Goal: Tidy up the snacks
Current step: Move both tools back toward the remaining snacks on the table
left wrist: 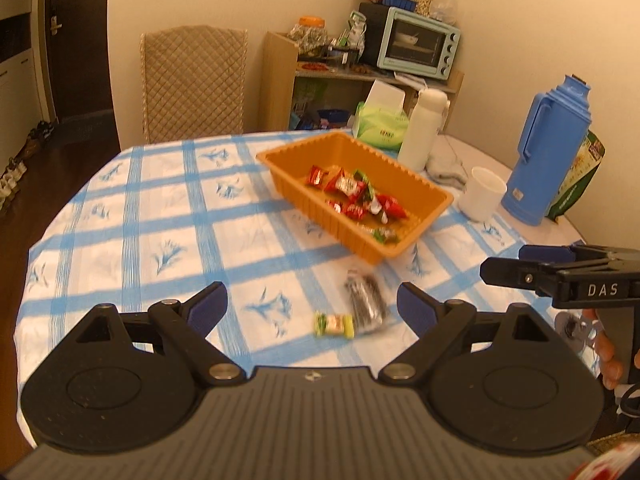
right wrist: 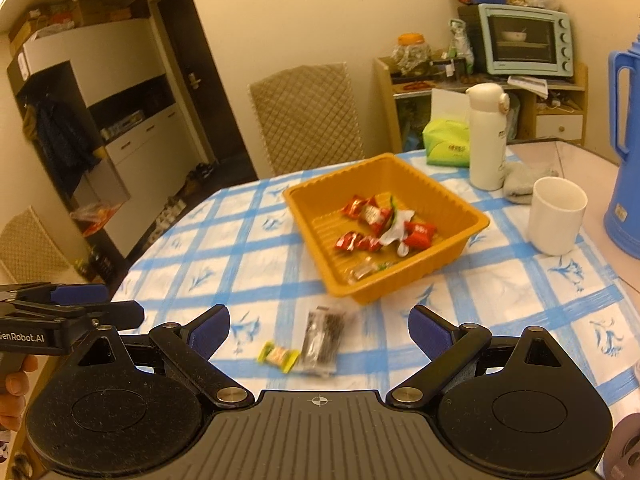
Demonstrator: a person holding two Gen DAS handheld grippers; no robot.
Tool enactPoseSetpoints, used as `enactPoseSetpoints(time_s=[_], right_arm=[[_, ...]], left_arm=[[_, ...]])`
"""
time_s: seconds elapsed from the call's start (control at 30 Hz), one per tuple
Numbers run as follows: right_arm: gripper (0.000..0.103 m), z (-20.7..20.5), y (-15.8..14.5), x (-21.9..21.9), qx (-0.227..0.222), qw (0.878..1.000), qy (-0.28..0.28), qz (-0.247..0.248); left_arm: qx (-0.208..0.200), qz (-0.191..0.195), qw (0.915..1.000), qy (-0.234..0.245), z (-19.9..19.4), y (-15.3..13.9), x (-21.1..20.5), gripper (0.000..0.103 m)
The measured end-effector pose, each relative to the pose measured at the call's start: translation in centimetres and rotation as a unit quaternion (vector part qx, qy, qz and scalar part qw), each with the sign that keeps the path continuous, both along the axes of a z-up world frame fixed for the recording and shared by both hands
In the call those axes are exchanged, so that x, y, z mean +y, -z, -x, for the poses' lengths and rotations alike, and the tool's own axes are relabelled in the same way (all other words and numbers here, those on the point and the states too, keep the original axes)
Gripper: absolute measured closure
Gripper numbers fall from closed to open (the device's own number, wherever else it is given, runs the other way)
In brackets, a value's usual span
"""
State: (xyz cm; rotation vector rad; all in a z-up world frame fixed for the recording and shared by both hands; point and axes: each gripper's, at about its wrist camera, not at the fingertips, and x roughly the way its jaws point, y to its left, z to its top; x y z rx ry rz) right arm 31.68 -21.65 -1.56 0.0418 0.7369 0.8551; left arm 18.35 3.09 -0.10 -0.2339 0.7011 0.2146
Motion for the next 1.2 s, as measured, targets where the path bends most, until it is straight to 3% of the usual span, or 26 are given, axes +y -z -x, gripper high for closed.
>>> enactPoseSetpoints(time_s=[0.67, 1.2], right_arm=[[0.007, 2.2, 5.4, 2.0, 0.034, 0.997, -0.025, 0.065], [0.008, 1.8, 8.2, 4.0, 0.047, 0.994, -0.02, 0.102]], left_arm=[[0.067, 0.02, 0.9976, 0.001, 1.0, 5.1, -0.3, 0.014], [0.104, 0.0, 0.9944, 0.021, -1.0, 8.7, 0.0, 0.019]])
